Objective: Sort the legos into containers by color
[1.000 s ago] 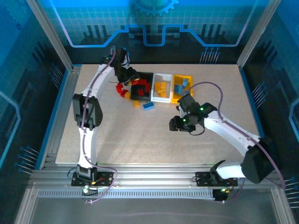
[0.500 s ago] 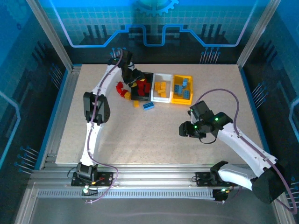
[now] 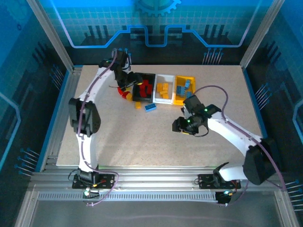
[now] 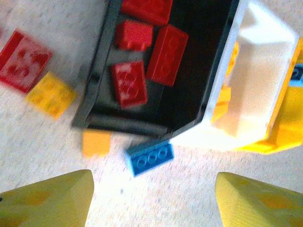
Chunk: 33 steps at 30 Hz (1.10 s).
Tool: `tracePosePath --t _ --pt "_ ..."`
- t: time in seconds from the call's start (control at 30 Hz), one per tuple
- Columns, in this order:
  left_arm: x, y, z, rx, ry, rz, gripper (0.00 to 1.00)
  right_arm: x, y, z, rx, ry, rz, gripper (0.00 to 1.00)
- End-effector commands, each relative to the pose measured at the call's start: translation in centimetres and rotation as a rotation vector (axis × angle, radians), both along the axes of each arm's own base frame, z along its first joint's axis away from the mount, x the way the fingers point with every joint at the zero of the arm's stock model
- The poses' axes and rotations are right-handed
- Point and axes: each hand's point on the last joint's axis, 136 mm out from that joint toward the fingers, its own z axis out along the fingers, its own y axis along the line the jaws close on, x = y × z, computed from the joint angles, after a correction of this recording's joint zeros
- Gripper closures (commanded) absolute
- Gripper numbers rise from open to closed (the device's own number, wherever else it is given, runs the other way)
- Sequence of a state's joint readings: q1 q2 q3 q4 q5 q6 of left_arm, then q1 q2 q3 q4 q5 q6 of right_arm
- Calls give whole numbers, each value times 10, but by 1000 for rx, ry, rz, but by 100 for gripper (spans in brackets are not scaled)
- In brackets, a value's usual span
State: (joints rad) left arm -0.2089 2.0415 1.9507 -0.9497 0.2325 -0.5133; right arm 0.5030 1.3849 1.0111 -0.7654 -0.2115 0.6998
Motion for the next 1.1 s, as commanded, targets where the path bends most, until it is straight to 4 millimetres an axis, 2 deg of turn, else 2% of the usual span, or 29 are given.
tracePosePath --t 0.0,0.17,0.23,0.4,0.53,0.67,0.77,0.9,0.93,1.07 --pt "-32 10 5 36 -28 -28 29 28 20 6 50 35 -104 44" --pt "-84 27 -9 62 5 -5 20 64 42 -10 21 124 -312 43" --pt "-100 34 -11 76 12 5 15 80 57 -14 16 147 -387 43" --pt "-130 48 -13 92 14 32 2 122 96 -14 -46 105 -422 42" --pt "-147 61 -11 94 20 56 1 146 114 -23 -93 107 -444 41" --pt "-161 73 -7 97 16 70 1 157 119 -43 -129 140 -489 40" --pt "-169 81 -6 101 17 77 1 164 120 -50 -150 141 -519 40" --pt "-171 87 -8 95 29 81 1 171 121 -52 -163 121 -551 39" --pt "-170 88 -8 95 29 77 1 171 121 -64 -182 134 -555 39" --pt "-168 87 -9 84 37 64 1 177 122 -74 -205 131 -566 38"
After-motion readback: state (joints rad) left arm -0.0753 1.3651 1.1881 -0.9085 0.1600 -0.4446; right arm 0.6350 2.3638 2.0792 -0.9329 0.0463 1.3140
